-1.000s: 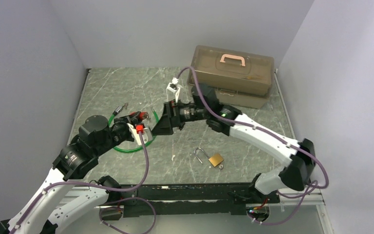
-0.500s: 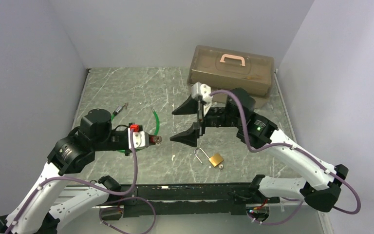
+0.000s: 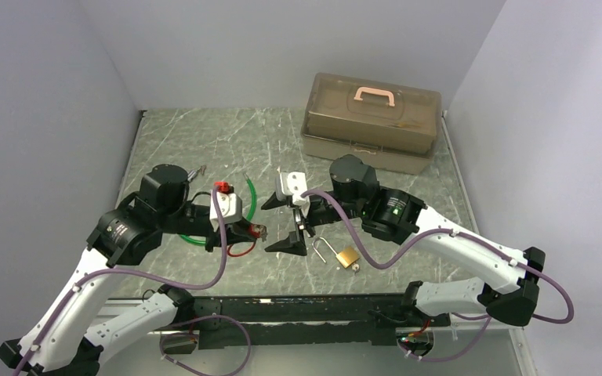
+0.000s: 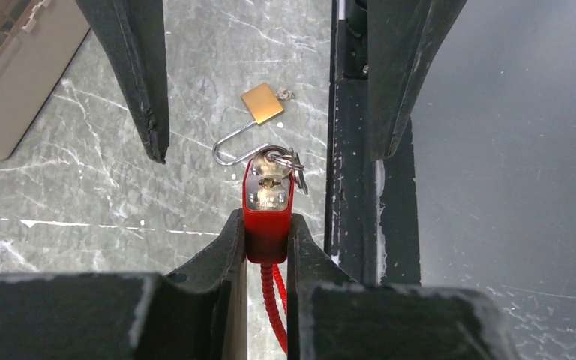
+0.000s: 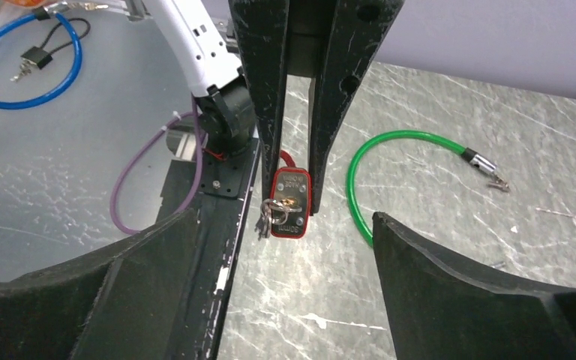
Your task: Unlock with the key
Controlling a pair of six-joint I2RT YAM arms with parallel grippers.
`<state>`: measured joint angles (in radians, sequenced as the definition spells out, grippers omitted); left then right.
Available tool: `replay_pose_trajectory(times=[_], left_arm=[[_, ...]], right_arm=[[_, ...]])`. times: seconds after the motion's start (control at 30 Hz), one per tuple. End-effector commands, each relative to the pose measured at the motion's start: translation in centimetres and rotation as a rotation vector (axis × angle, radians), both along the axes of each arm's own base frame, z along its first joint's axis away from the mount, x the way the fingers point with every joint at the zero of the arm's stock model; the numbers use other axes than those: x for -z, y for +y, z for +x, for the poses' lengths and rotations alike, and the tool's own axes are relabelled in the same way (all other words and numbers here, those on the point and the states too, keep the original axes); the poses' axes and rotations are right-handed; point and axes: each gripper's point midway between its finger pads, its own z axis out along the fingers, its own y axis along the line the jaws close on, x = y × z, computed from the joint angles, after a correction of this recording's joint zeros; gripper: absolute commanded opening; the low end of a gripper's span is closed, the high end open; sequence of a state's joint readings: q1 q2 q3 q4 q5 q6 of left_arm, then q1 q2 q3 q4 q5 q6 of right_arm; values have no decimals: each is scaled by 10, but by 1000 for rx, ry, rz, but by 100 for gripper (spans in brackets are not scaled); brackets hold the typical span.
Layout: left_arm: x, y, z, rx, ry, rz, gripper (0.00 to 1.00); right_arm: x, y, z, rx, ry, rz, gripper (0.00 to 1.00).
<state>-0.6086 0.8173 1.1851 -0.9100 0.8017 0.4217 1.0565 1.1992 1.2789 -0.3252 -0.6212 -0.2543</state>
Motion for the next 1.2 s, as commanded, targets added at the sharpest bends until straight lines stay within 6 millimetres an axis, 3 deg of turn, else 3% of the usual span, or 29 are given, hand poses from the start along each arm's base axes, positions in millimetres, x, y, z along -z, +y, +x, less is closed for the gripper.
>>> replay_pose_trajectory(times=[0.0,0.13,0.23,0.37,0.53,0.67,1.0,1.17], left_arm=[[-24,-5,-6,21,25,-63,0],[-16,-7,-3,4,85,-45,0],[-12,-8,-6,16,117,-33,0],[-7,-5,-9,26,114,-16,0],[-6,-2,-14,43,106,-12,0],[-2,1,-18,62,92,3,0],[24,16,-29,192,57,153,2],[33,29,-24,205,10,255,0]], right_arm=[[-21,1,3,30,-47,53,91],[-18,14,7,62,-34,63,91],[-10,24,11,63,-8,34,82],[-5,28,3,9,13,16,62],[1,30,-3,-42,40,-30,31],[4,28,-7,-68,61,-53,0],[4,16,-27,-185,121,-72,0],[1,11,-33,-219,148,-57,0]])
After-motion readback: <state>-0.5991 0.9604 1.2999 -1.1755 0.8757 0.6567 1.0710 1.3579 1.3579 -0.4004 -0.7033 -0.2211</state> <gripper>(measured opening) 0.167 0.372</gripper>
